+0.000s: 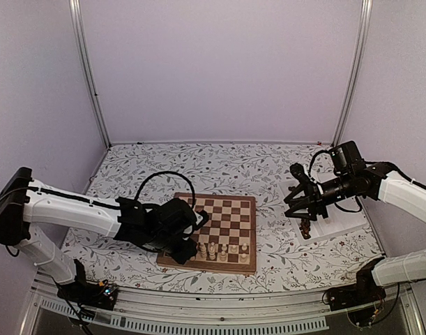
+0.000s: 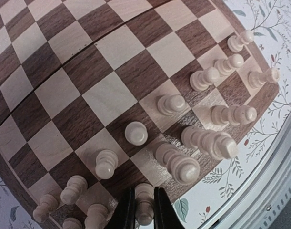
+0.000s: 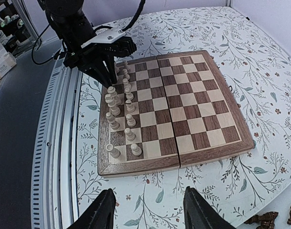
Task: Set up the chess pieces on the board
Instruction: Place the chess piece on the chessboard.
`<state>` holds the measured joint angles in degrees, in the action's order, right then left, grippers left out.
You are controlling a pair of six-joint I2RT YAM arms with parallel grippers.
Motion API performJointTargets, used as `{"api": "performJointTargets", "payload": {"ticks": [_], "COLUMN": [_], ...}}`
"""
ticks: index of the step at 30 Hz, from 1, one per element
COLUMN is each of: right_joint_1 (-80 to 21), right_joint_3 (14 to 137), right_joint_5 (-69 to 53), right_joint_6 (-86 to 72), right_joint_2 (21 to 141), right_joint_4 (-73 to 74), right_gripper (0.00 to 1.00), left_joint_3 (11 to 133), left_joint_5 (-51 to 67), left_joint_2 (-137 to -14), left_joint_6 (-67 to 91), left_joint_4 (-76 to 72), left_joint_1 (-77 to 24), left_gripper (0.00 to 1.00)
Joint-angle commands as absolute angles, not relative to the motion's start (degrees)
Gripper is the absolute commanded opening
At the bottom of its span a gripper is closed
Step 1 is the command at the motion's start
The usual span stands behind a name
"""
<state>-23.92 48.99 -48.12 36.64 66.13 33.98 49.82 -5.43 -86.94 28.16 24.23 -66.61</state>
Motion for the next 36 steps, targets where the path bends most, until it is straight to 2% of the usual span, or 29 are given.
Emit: {"api": "performJointTargets", "payload": {"ticks": [1,13,20,26,36], "right_joint_1": [-23.58,-23.59,-23.56,-23.61,-23.62], "right_joint_3": [48.34,48.34,48.34,48.38,48.59], "right_joint_5": [-48.17,-48.43,-48.56,-48.82,-49.13], "right_joint_6": [36.47,36.56,36.6,36.6,36.5], "right_joint_2": [66.23,66.27,66.27,66.2,66.15], "right_joint_4": [33.31,33.4,33.49,33.65,33.73], "right_gripper": [0.52,0.53,0.52,0.52,0.52], "left_joint_3": [50.8,51.61,52.53,53.76,55.52], "left_joint_5": [-6.2,-9.56,-8.69,-8.17,-9.58], "left_joint_2": [-88.3,-87.02,-88.76,-89.89,-89.3], "left_joint_6": [28.18,29.24,29.1,29.43,30.21], "left_joint_4": [24.28,25.4,25.89,26.52,30.18], "left_joint_1": [-66.01,-66.44,-66.78,-67.64,-68.9], "left_gripper": [0.04,0.05,0.16,0.22,0.23]}}
